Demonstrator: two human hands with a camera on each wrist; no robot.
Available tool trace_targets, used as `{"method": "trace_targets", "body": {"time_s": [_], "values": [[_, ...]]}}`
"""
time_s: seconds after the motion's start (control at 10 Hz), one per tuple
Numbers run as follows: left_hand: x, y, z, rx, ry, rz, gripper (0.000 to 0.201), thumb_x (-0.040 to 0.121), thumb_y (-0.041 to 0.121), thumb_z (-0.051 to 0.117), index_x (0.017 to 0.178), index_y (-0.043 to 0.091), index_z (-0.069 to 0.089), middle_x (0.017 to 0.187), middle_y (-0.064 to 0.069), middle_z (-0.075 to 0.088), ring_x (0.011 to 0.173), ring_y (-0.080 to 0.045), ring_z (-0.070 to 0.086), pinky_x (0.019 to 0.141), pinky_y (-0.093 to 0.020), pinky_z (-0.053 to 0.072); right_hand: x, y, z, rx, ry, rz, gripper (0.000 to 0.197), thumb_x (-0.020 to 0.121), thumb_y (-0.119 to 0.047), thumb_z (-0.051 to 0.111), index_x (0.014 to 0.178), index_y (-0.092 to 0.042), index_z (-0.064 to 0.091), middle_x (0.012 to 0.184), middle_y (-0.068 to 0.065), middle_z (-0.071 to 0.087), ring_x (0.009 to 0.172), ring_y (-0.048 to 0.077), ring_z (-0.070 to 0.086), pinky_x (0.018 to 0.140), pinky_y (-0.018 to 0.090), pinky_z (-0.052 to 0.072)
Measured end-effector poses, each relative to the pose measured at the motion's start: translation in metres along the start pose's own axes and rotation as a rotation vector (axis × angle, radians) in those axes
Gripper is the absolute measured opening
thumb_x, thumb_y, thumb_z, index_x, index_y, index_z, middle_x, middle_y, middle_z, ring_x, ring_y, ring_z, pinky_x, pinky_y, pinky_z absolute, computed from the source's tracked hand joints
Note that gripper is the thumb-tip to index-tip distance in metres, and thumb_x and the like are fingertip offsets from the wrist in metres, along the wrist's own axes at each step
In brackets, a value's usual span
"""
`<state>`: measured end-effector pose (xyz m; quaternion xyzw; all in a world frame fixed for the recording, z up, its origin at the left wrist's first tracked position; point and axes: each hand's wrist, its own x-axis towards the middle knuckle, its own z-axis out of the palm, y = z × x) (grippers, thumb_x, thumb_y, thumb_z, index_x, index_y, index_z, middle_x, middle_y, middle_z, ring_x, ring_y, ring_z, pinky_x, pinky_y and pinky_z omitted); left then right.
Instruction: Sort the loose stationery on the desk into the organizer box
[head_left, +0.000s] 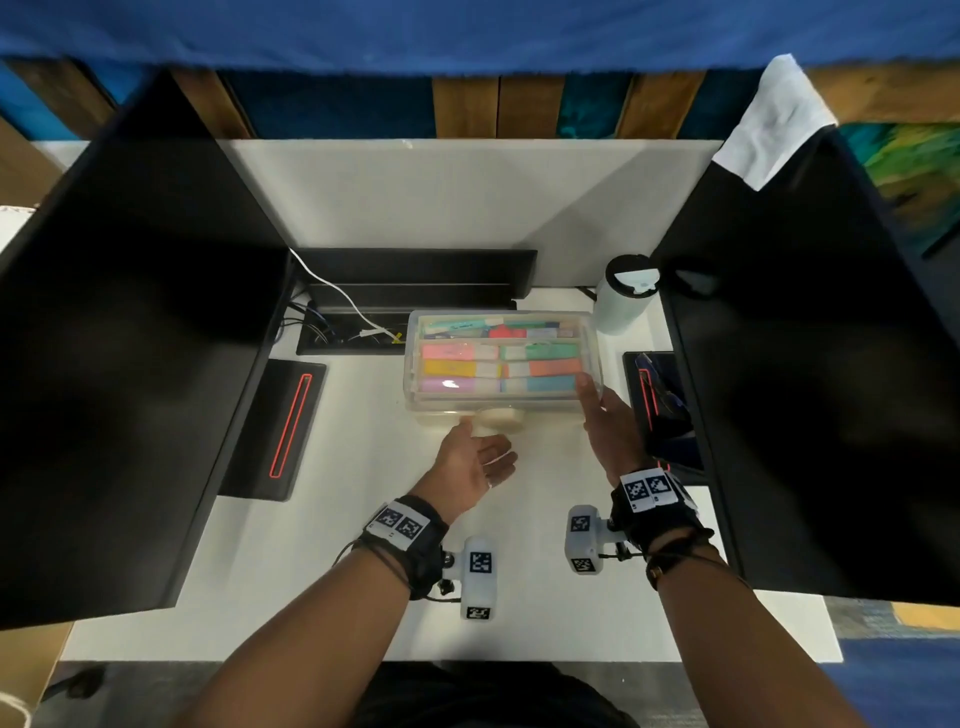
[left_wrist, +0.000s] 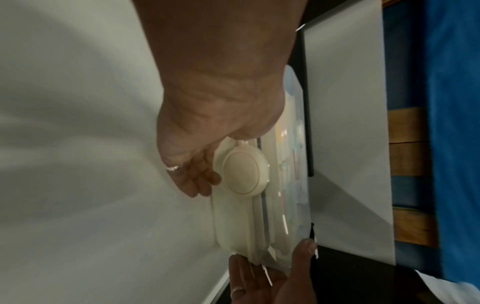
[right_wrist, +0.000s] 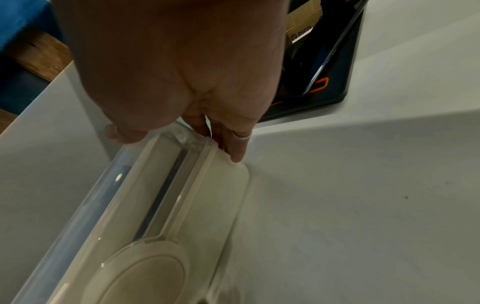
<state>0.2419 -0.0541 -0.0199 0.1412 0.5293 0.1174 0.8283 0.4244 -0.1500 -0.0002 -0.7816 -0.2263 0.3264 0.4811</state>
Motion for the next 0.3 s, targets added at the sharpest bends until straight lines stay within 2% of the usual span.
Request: {"method": "trace_targets", "body": {"time_s": [0.1,0.2,0.3], "values": [[-0.009,0.013,-0.007,0.166,0.22,0.161,0.041,0.103,0.039,0.056,0.125,0.005,0.053,0.106,-0.011,0.058,0.086,-0.026,0.063,0.072,-0.035,0.055,-0.002,-0.007,-0.003,-0.026,-0.011,-0.002,0.069,0.094,-0.076,0.044,0.126,-0.02,0.067,0.113,0.0,0.071,0.1,0.017,0.065,0.075,0.023,0.046],[-0.022,0.032,-0.013,0.451,0.459,0.469,0.067,0.092,0.033,0.073,0.141,0.01,0.033,0.138,-0.009,0.037,0.114,-0.024,0.051,0.089,-0.037,0.05,0.004,-0.012,-0.004,-0.004,-0.01,-0.02,0.067,0.093,-0.077,0.047,0.125,-0.021,0.069,0.113,-0.003,0.072,0.102,0.013,0.067,0.075,0.018,0.045],[-0.047,0.037,-0.024,0.798,0.604,0.846,0.081,0.084,0.025,0.081,0.144,0.016,0.028,0.143,-0.008,0.026,0.13,-0.027,0.035,0.106,-0.05,0.045,0.003,0.011,0.001,0.035,0.028,-0.023,0.085,0.075,-0.094,0.047,0.124,-0.027,0.064,0.118,-0.006,0.072,0.111,0.017,0.068,0.086,0.027,0.053]]}}
